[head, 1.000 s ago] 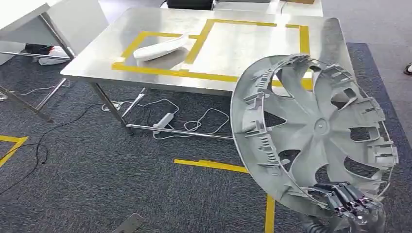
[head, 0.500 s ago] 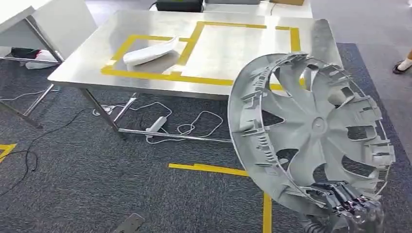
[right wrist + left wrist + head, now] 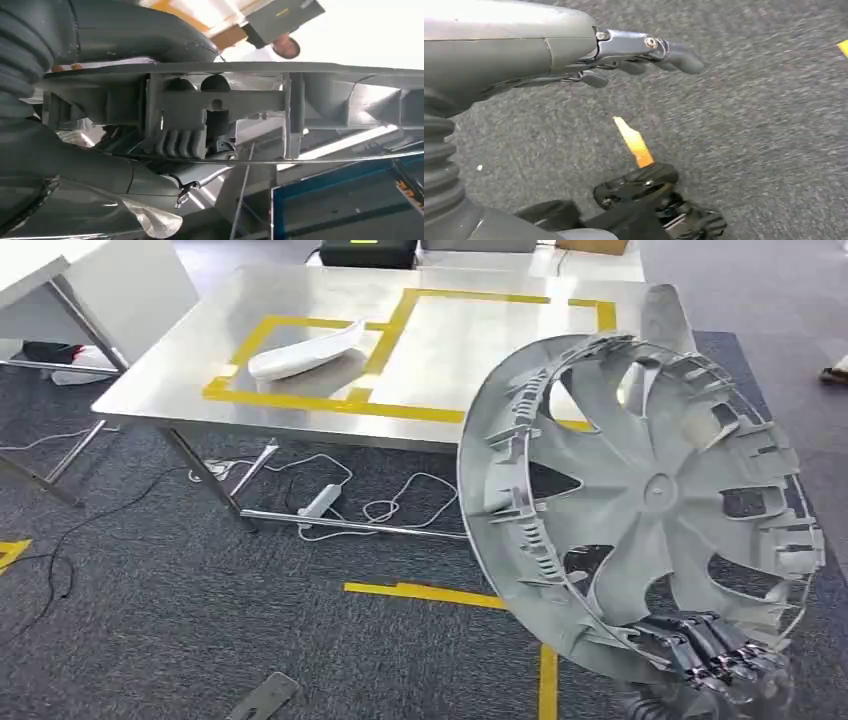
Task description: Take the parts from the cabinet and place them on the table.
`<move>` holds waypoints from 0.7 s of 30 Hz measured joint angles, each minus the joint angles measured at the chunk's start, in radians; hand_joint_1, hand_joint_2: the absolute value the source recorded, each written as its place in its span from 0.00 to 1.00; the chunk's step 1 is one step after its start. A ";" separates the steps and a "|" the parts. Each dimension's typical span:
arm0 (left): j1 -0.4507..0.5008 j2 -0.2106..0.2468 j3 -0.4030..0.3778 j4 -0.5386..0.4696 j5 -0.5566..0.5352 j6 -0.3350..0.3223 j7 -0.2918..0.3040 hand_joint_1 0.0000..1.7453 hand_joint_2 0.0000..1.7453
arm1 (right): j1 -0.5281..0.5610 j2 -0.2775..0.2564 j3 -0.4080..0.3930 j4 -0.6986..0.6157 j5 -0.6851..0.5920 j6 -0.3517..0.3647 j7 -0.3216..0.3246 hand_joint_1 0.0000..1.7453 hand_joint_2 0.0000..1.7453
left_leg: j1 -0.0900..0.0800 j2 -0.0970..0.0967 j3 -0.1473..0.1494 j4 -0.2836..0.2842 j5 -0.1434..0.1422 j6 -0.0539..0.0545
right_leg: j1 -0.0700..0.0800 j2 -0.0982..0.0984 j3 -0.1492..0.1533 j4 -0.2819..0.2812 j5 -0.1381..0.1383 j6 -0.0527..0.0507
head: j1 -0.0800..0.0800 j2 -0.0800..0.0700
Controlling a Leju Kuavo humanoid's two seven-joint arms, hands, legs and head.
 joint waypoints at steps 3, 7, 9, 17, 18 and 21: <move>-0.011 -0.002 0.000 0.000 0.000 0.000 0.000 0.00 1.00 | 0.003 -0.001 -0.003 -0.006 0.000 0.000 0.001 1.00 1.00 | 0.004 0.002 0.012 0.005 -0.017 -0.016 | -0.003 0.003 0.013 -0.006 -0.006 -0.023 | -0.003 0.000; -0.012 -0.004 -0.001 0.000 0.003 -0.001 0.003 0.00 1.00 | 0.000 -0.001 -0.003 -0.008 -0.002 0.000 0.004 1.00 1.00 | 0.005 0.002 -0.139 0.290 -0.129 -0.024 | 0.001 0.004 0.030 -0.005 -0.022 -0.043 | -0.011 0.000; -0.009 -0.005 -0.001 0.000 0.003 -0.001 0.003 0.00 1.00 | 0.002 -0.001 -0.003 -0.008 -0.003 0.000 0.005 1.00 1.00 | 0.005 0.001 -0.170 0.312 -0.093 -0.020 | 0.004 0.009 0.043 -0.005 -0.031 -0.043 | -0.010 0.000; -0.003 -0.002 -0.002 0.000 0.003 0.001 0.012 0.00 1.00 | 0.001 -0.002 0.000 -0.011 -0.018 0.000 0.016 1.00 1.00 | -0.015 -0.002 -0.068 0.017 0.046 0.027 | 0.008 0.014 0.072 -0.020 -0.058 -0.013 | -0.012 0.000; -0.001 -0.003 -0.003 0.000 0.007 -0.002 0.003 0.00 1.00 | 0.002 -0.002 0.000 -0.011 -0.014 0.000 0.016 1.00 1.00 | -0.001 -0.001 -0.055 -0.003 0.052 0.027 | 0.009 0.013 0.068 -0.020 -0.066 -0.007 | -0.011 0.000; -0.012 -0.008 -0.009 0.000 0.018 -0.016 -0.016 0.00 1.00 | -0.010 -0.008 0.003 -0.011 -0.008 0.000 0.014 1.00 1.00 | 0.000 -0.001 -0.041 -0.012 0.048 0.033 | 0.007 0.011 -0.023 0.155 -0.137 0.005 | -0.006 0.000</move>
